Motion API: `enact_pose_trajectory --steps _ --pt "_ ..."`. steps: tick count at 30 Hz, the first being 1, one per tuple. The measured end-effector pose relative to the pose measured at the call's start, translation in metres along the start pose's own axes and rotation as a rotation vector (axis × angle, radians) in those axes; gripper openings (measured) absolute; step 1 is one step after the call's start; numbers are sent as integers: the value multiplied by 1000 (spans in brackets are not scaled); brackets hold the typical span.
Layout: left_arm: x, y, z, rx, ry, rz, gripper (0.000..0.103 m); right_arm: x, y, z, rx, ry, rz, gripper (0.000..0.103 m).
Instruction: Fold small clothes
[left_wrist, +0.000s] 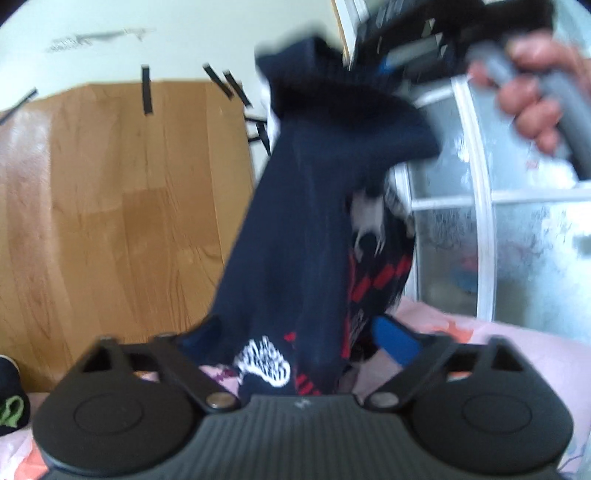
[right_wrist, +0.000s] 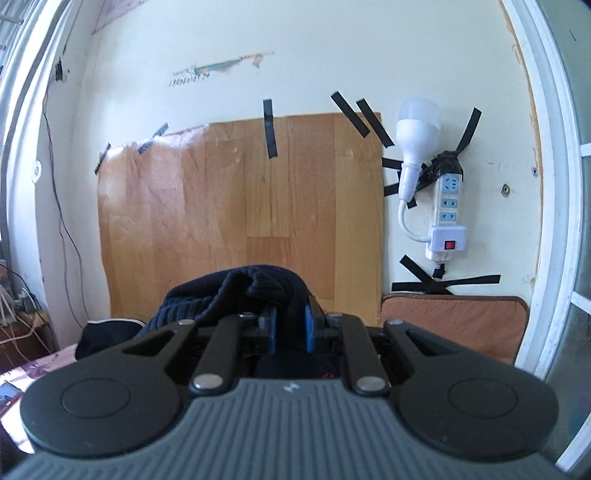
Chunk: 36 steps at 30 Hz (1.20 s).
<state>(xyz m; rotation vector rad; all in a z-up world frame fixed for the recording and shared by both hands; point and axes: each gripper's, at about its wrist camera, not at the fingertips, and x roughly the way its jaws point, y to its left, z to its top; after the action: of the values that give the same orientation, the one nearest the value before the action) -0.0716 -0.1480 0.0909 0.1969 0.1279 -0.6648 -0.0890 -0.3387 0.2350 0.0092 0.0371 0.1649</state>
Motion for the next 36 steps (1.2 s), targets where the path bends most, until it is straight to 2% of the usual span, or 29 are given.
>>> enact_pose_trajectory --steps 1,2,3,4,6,9,12,13,15,16,17,18,20,22,25,30,34,36 --pt "5 2 -2 0 25 3 38 -5 2 0 -8 -9 0 17" --pt "9 5 -5 -12 56 -6 25 -10 3 0 -15 -16 -1 17" --pt "15 13 -7 -40 87 -30 7 -14 3 0 -14 -21 0 17" --pt "20 23 -9 -81 108 -41 7 -18 2 -1 -12 -23 -2 17" --pt "15 41 -7 -141 103 -14 6 -23 -1 -5 -12 -15 -4 17" --pt "-9 79 9 -258 27 29 6 -22 -4 -19 -28 8 -25 17" --pt "-41 113 31 -336 -73 125 6 -10 -10 -36 -6 71 -17 19" --pt "-50 122 38 -358 -96 130 6 -4 -11 -44 -7 104 -18 24" --pt "-65 133 49 -395 -122 135 6 14 -6 -64 -71 185 -43 42" --pt "-69 136 52 -394 -129 145 6 22 -3 -74 -105 215 -56 59" --pt "-72 137 53 -387 -127 148 6 30 2 -87 -141 254 -58 64" --pt "-72 134 54 -377 -121 163 6 35 6 -99 -197 398 -27 64" --pt "-75 134 56 -372 -118 191 6 40 16 -122 -255 443 -56 63" --pt "-80 141 60 -396 -119 197 6 35 22 -134 -276 454 -35 63" --pt "-85 147 61 -394 -111 217 6 16 24 -133 -200 423 37 63" --pt "-92 153 64 -401 -125 204 6 -4 41 -130 -90 370 154 63" --pt "-102 154 69 -403 -148 205 6 5 65 -148 -130 364 167 63" --pt "-112 159 74 -421 -171 206 6 22 67 -165 -149 412 131 63"
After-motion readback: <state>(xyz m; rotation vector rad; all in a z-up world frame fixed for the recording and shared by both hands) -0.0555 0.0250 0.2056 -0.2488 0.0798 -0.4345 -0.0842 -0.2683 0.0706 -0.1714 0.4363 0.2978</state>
